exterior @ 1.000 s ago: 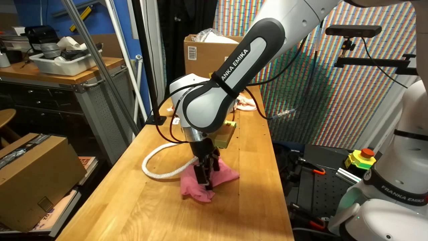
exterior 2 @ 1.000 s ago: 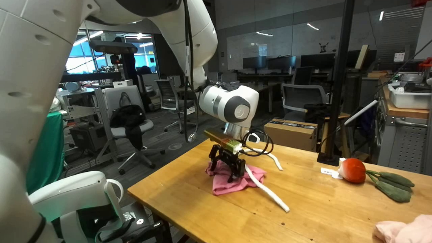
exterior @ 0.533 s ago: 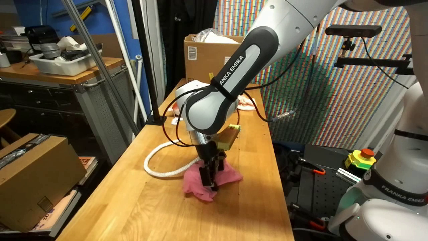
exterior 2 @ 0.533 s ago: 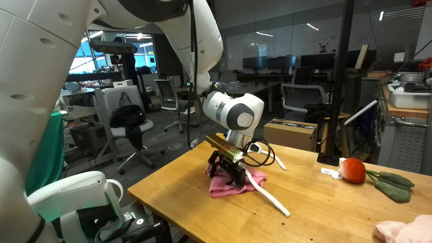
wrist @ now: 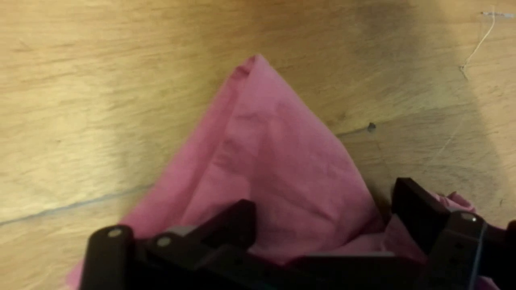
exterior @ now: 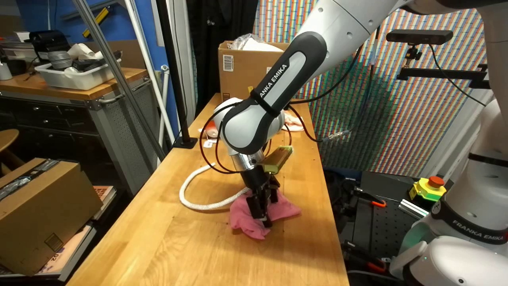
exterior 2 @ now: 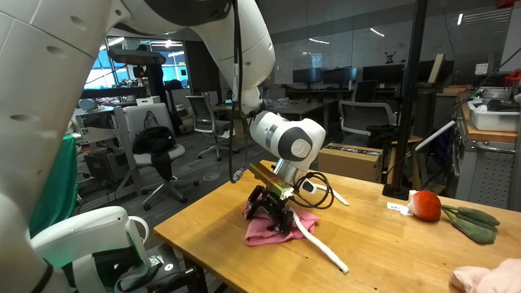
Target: Separate the clothes, rope and plush toy on the table
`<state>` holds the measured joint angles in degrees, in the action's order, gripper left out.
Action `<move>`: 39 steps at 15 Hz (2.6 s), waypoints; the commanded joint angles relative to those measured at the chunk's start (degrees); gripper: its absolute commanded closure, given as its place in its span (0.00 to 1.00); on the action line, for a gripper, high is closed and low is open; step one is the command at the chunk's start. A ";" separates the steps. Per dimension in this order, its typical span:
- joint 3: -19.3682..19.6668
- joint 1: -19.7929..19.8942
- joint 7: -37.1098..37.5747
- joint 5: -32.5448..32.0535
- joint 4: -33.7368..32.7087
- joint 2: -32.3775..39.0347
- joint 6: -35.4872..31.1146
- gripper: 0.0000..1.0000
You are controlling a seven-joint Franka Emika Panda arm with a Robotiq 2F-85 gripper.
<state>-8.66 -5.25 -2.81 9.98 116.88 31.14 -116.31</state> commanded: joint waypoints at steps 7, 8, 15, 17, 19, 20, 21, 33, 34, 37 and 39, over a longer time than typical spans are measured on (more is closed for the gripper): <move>0.64 1.42 -0.93 2.05 0.52 -0.44 11.63 0.00; 0.68 1.38 -0.73 2.15 0.53 -0.56 11.84 0.00; 0.11 0.61 0.80 3.64 0.59 -5.13 11.94 0.00; -0.05 0.00 1.82 4.05 0.31 -6.85 12.01 0.00; -0.20 -0.38 2.76 4.68 -0.47 -8.46 13.60 0.00; -0.15 -0.71 3.39 4.82 -1.02 -8.96 13.93 0.00; -0.01 -1.09 3.83 4.42 -1.53 -9.24 14.12 0.00; -0.38 -4.10 -6.10 -13.71 -4.92 -7.35 10.50 0.00; -0.55 -3.93 -7.18 -13.79 -4.93 -7.42 9.54 0.00; -0.78 -3.46 -10.20 -13.47 -5.61 -7.36 7.38 0.00; -0.83 -3.17 -12.10 -13.22 -5.98 -7.52 5.96 0.00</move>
<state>-8.93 -9.08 -11.80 -2.78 112.20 23.57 -108.67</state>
